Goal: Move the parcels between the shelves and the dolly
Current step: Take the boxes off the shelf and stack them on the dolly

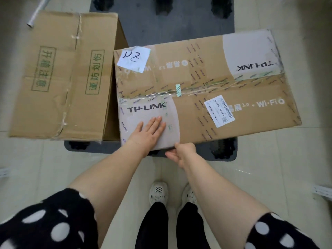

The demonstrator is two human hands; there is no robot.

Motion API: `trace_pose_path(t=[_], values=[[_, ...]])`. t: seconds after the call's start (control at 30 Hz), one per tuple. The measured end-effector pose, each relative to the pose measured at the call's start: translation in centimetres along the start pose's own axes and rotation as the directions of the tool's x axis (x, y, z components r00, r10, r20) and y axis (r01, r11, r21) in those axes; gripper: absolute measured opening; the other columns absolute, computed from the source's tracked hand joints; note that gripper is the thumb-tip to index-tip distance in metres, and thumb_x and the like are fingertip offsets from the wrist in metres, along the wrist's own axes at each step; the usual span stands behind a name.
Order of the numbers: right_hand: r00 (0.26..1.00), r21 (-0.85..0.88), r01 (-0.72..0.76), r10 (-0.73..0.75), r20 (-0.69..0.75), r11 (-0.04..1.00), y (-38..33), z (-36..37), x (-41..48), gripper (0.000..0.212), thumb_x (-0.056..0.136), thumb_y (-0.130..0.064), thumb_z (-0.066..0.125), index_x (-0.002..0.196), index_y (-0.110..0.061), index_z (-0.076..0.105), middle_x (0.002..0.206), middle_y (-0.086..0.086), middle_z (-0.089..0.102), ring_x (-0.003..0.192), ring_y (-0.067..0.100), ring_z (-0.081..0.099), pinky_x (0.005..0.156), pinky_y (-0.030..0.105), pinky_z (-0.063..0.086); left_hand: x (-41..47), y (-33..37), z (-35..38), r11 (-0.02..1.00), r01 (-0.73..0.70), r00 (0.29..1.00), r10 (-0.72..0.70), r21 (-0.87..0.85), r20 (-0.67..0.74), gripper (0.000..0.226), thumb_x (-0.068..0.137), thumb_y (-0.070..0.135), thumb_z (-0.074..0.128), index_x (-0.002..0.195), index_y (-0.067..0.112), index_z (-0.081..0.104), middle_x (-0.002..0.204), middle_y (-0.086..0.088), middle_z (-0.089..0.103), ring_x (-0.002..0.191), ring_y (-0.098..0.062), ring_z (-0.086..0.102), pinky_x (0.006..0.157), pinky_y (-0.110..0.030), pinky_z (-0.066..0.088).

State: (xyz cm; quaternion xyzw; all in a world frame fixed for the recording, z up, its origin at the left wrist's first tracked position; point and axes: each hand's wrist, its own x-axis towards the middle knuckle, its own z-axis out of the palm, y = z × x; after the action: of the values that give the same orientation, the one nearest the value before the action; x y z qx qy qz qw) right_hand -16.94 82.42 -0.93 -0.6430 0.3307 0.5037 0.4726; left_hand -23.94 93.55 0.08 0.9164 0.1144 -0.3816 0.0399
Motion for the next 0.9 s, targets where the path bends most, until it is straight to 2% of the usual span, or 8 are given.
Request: trace_pose_path(t=[0.1, 0.2, 0.3, 0.4, 0.53, 0.63, 0.73, 0.9], values=[[0.999, -0.218, 0.037, -0.041, -0.016, 0.975, -0.5, -0.9, -0.9, 0.023, 0.099, -0.009, 0.046, 0.112, 0.009, 0.053, 0.094, 0.026, 0.059, 0.066, 0.03, 0.061, 0.053, 0.034, 0.056, -0.3, 0.3, -0.7, 0.999, 0.03, 0.999, -0.03, 0.023, 0.022, 0.089, 0.093, 0.003, 0.047, 0.147, 0.008, -0.023, 0.155, -0.011, -0.028, 0.146, -0.027, -0.018, 0.119, -0.047, 0.003], [0.973, -0.452, 0.143, -0.209, -0.099, 0.88, -2.2, -3.6, -1.0, 0.023, 0.095, -0.011, 0.043, 0.097, 0.001, 0.062, 0.085, 0.019, 0.066, 0.06, 0.028, 0.064, 0.053, 0.034, 0.057, 0.0, 2.3, -2.3, 0.998, 0.051, 0.997, -0.053, 0.042, 0.047, 0.113, 0.083, 0.018, 0.07, 0.147, 0.007, -0.022, 0.155, -0.013, -0.027, 0.145, -0.032, -0.016, 0.116, -0.056, -0.001], [0.881, -0.675, 0.257, -0.455, -0.13, 0.691, -5.5, -7.5, -1.2, 0.022, 0.089, -0.019, 0.045, 0.092, -0.02, 0.066, 0.095, 0.007, 0.069, 0.087, 0.029, 0.066, 0.075, 0.034, 0.055, 1.2, 4.9, -4.8, 1.0, 0.031, 0.999, -0.03, 0.0, 0.039, 0.116, 0.081, 0.028, 0.073, 0.149, 0.012, -0.02, 0.156, -0.014, -0.025, 0.145, -0.034, -0.016, 0.115, -0.06, -0.002], [0.804, -0.768, 0.292, -0.581, -0.127, 0.571, -9.4, -12.2, -0.7, 0.031, 0.093, -0.02, 0.046, 0.118, -0.022, 0.063, 0.121, 0.003, 0.062, 0.107, 0.028, 0.058, 0.083, 0.029, 0.045, 3.1, 7.8, -6.9, 1.0, 0.004, 1.0, -0.004, -0.005, -0.01, 0.123, 0.074, 0.046, 0.076, 0.151, 0.014, -0.015, 0.157, -0.014, -0.019, 0.146, -0.032, -0.014, 0.112, -0.062, -0.006], [0.726, -0.842, 0.233, -0.663, -0.182, 0.486, -14.4, -19.2, 1.7, 0.038, 0.094, -0.024, 0.048, 0.132, -0.018, 0.052, 0.132, 0.012, 0.047, 0.118, 0.032, 0.05, 0.102, 0.038, 0.04, 5.8, 11.7, -8.6, 0.999, 0.029, 0.997, -0.028, 0.016, -0.072, 0.122, 0.072, 0.064, 0.068, 0.152, 0.014, -0.009, 0.159, -0.013, -0.01, 0.146, -0.03, -0.012, 0.11, -0.064, -0.011], [0.686, -0.889, 0.181, -0.702, -0.192, 0.421, -17.4, -24.1, 3.2, 0.046, 0.094, -0.026, 0.054, 0.136, -0.013, 0.045, 0.139, 0.017, 0.039, 0.13, 0.034, 0.037, 0.11, 0.039, 0.029, 7.3, 14.3, -9.5, 0.998, 0.063, 0.998, -0.063, -0.005, -0.027, 0.119, 0.074, 0.057, 0.07, 0.152, 0.015, -0.01, 0.159, -0.012, -0.012, 0.146, -0.029, -0.012, 0.113, -0.06, -0.006], [0.696, -0.922, 0.149, -0.701, -0.158, 0.357, -19.2, -27.4, 5.2, 0.057, 0.092, -0.029, 0.059, 0.139, -0.005, 0.037, 0.146, 0.018, 0.032, 0.138, 0.033, 0.027, 0.115, 0.038, 0.021, 8.7, 16.6, -9.8, 0.989, 0.138, 0.99, -0.139, -0.057, -0.02, 0.089, 0.092, 0.029, 0.058, 0.152, 0.011, -0.006, 0.158, -0.017, -0.011, 0.147, -0.032, -0.007, 0.118, -0.05, 0.007], [0.804, -0.891, 0.146, -0.576, -0.146, 0.43, -20.8, -29.5, 7.8, 0.062, 0.091, -0.029, 0.062, 0.138, 0.0, 0.033, 0.139, 0.02, 0.042, 0.128, 0.037, 0.043, 0.106, 0.044, 0.037, 9.5, 18.3, -10.0, 0.973, 0.206, 0.978, -0.207, -0.1, 0.006, 0.069, 0.099, 0.005, 0.038, 0.151, 0.003, -0.007, 0.156, -0.024, -0.016, 0.146, -0.035, -0.009, 0.116, -0.044, 0.018]])
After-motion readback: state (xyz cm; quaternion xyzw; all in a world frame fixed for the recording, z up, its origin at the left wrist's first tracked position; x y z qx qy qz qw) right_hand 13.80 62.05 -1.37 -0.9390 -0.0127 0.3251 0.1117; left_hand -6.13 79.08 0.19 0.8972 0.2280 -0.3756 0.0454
